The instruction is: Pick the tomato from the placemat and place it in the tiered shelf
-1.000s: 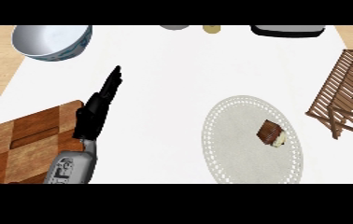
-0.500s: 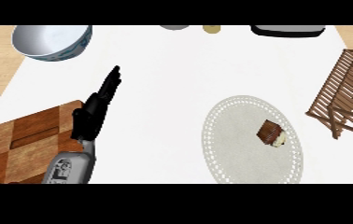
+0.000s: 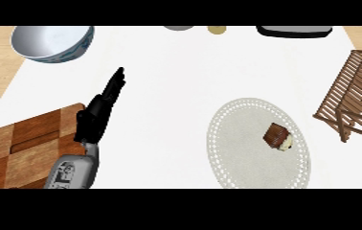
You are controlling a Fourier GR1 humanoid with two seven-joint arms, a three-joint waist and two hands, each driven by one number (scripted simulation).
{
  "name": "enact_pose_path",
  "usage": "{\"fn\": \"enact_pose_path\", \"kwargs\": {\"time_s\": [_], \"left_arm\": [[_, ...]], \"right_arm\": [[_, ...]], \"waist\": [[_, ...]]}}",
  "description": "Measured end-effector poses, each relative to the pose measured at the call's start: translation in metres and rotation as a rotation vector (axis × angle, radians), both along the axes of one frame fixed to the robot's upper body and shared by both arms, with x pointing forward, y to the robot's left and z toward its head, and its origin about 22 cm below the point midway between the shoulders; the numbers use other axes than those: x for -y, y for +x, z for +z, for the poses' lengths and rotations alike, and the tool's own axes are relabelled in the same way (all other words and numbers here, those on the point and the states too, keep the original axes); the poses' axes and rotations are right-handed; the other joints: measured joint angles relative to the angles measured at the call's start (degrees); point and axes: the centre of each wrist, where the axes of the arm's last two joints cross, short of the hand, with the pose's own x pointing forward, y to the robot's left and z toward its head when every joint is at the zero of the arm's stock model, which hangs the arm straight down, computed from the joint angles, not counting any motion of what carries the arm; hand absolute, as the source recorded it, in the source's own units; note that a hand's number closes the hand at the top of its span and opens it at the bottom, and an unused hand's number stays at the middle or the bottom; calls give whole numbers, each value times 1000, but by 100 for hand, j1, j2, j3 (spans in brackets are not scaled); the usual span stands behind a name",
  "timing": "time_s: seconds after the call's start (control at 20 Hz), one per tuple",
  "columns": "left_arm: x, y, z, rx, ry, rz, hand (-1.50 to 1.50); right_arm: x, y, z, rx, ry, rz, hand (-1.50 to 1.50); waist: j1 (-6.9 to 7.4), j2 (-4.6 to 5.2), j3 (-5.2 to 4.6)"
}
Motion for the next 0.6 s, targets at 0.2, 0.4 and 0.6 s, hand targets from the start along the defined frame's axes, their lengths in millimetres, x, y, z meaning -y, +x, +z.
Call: {"fn": "enact_pose_path", "kwargs": {"time_s": [0.2, 0.4, 0.6], "left_arm": [[-1, 1, 1, 5, -3, -1, 0], [-2, 1, 1, 8, -4, 0, 0], [-1, 3, 3, 19, -7, -1, 0]], "right_arm": [[14, -22, 14, 14, 122, -20, -150], [28, -48, 24, -39, 175, -61, -150], [37, -67, 23, -140, 162, -89, -150]], "waist": [[16, 19, 6], [31, 43, 17], [24, 87, 40]]}}
